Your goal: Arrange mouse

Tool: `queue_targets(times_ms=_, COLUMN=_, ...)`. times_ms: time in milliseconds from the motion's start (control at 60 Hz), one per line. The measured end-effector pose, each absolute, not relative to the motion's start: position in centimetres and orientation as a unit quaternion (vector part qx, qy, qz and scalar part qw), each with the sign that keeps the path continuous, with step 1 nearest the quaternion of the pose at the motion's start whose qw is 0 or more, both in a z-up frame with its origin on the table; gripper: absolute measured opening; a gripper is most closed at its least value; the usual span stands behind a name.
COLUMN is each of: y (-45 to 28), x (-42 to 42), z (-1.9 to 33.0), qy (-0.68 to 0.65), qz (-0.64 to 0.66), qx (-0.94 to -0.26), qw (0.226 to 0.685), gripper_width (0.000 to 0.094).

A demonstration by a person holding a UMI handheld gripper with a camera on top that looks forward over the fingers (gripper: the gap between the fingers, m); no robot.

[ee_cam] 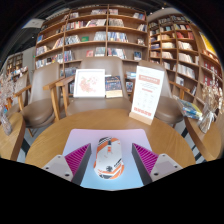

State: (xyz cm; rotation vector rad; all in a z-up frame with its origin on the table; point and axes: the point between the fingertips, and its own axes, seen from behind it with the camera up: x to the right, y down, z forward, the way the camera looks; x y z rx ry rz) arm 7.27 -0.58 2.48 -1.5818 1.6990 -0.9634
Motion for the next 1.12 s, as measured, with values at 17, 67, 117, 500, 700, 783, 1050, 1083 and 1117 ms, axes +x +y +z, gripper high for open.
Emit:
queue_targets(times_ms=17, y=-0.6, x=6.8, z=3.0, qy=0.642, qz=-0.367, qx=-0.598, qw=0.308, gripper_width=0.0847)
queue_targets(times_ms=67, y=-1.0, x=5.3, z=4.7, qy=0.641, qz=-0.375, qx=-0.595, qw=0.308, gripper_width=0.0855)
queue_targets(times_ms=117, y=-1.0, x=3.3, z=6.3, qy=0.640, qz=-0.383, qx=-0.589, qw=0.311, gripper_width=0.0854)
queue_targets(times_ms=500, y=2.8, x=-15.7, z=12.0, qy=0.621, qz=-0.375, qx=-0.596, qw=0.344, gripper_width=0.0858)
queue_targets(times_ms=700, y=3.1, x=-22.5, z=11.7, qy=0.617, qz=-0.385, qx=-0.600, qw=0.332, gripper_width=0.0855)
queue_targets(times_ms=783, y=2.9, x=-24.3, z=12.1, qy=0.610, qz=-0.396, qx=-0.602, qw=0.329, gripper_width=0.0854)
queue_targets(times_ms=1050, y=3.4, x=-26.6, z=11.6, qy=0.608, qz=-0.388, qx=-0.606, qw=0.334, gripper_width=0.0857)
queue_targets(times_ms=1083, y=3.5, x=-26.7, z=11.8, qy=0.609, qz=-0.388, qx=-0.604, qw=0.337, gripper_width=0.0860)
queue_targets(times_ms=1117, y=3.6, x=-26.8, z=12.0, qy=0.610, qz=-0.388, qx=-0.601, qw=0.341, gripper_width=0.0856)
